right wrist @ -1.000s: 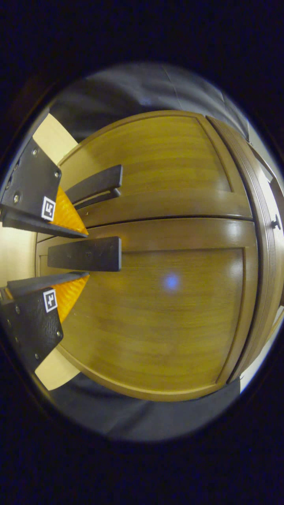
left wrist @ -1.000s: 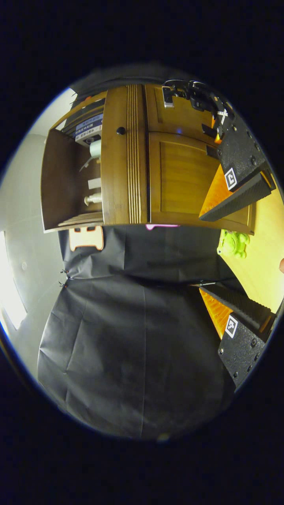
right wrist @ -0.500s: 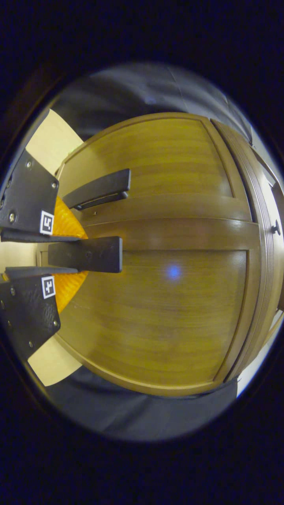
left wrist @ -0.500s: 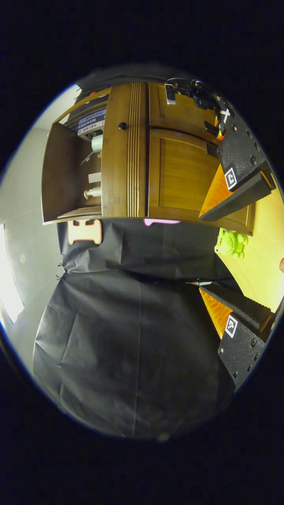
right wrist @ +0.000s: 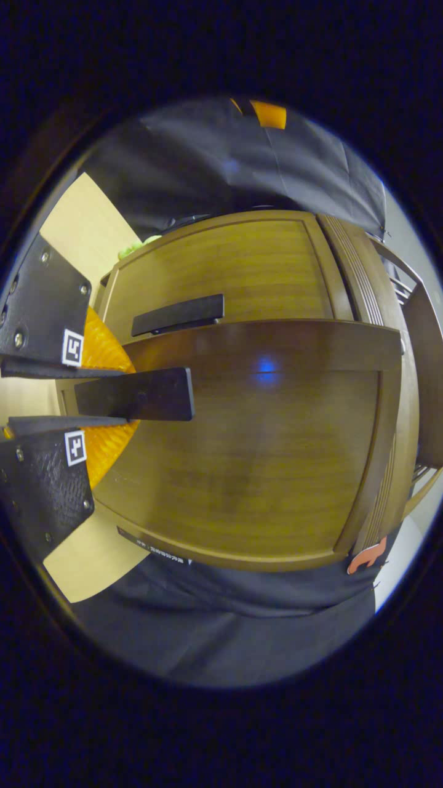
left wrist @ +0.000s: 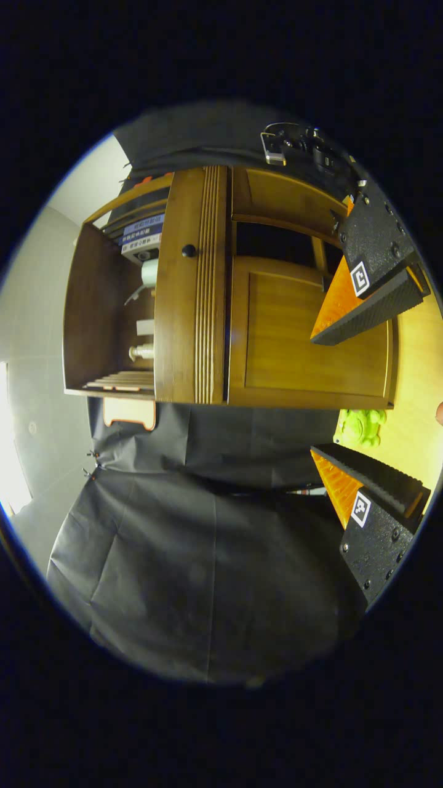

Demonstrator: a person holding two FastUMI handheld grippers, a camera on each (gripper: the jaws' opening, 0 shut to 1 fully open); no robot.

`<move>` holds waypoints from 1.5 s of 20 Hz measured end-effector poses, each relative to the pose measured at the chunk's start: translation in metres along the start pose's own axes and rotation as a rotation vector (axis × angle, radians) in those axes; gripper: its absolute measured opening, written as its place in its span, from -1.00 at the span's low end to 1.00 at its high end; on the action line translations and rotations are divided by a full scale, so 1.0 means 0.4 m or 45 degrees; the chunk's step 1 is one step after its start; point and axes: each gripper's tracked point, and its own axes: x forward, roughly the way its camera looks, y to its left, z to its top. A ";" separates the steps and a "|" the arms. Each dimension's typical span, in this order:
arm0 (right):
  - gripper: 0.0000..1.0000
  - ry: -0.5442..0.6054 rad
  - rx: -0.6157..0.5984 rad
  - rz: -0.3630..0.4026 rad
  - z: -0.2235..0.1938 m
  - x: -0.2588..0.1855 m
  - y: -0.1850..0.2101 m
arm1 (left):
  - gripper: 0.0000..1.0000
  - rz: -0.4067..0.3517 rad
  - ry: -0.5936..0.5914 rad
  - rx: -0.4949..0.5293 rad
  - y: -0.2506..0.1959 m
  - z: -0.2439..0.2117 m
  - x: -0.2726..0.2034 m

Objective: Open the right door of the double-door shoe cabinet with the right hand, and open the left door with the left hand.

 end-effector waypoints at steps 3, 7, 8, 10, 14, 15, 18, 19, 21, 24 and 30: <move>-0.53 -0.001 0.013 0.011 0.019 -0.010 -0.022 | 0.97 -0.097 0.003 0.005 -0.078 -0.006 0.006; -0.53 -0.003 0.034 0.000 0.028 -0.013 -0.044 | 0.97 -0.206 0.020 0.006 -0.170 -0.022 0.006; -0.53 0.000 0.041 -0.006 0.030 -0.013 -0.050 | 0.96 -0.229 0.025 0.006 -0.190 -0.023 0.005; -0.53 0.002 0.052 -0.022 0.042 -0.022 -0.059 | 0.98 -0.270 0.038 0.009 -0.226 -0.029 0.002; -0.53 0.013 0.095 -0.032 0.059 -0.030 -0.085 | 0.98 -0.318 0.040 -0.001 -0.268 -0.034 -0.007; -0.53 0.015 0.107 -0.033 0.061 -0.031 -0.104 | 0.97 -0.327 0.043 -0.003 -0.274 -0.037 -0.010; -0.53 0.012 0.114 -0.057 0.079 -0.034 -0.128 | 0.96 -0.348 0.054 -0.010 -0.293 -0.046 -0.019; -0.53 0.011 0.119 -0.071 0.062 -0.042 -0.125 | 0.96 -0.352 0.059 -0.012 -0.297 -0.050 -0.020; -0.50 0.002 0.136 -0.098 0.069 -0.063 -0.147 | 0.97 -0.348 0.065 -0.011 -0.298 -0.054 -0.023; -0.50 0.000 0.145 -0.150 0.072 -0.084 -0.201 | 0.97 -0.349 0.084 -0.007 -0.304 -0.071 -0.024; -0.47 -0.004 0.140 -0.270 0.066 -0.149 -0.291 | 0.98 -0.365 0.125 -0.018 -0.318 -0.101 -0.018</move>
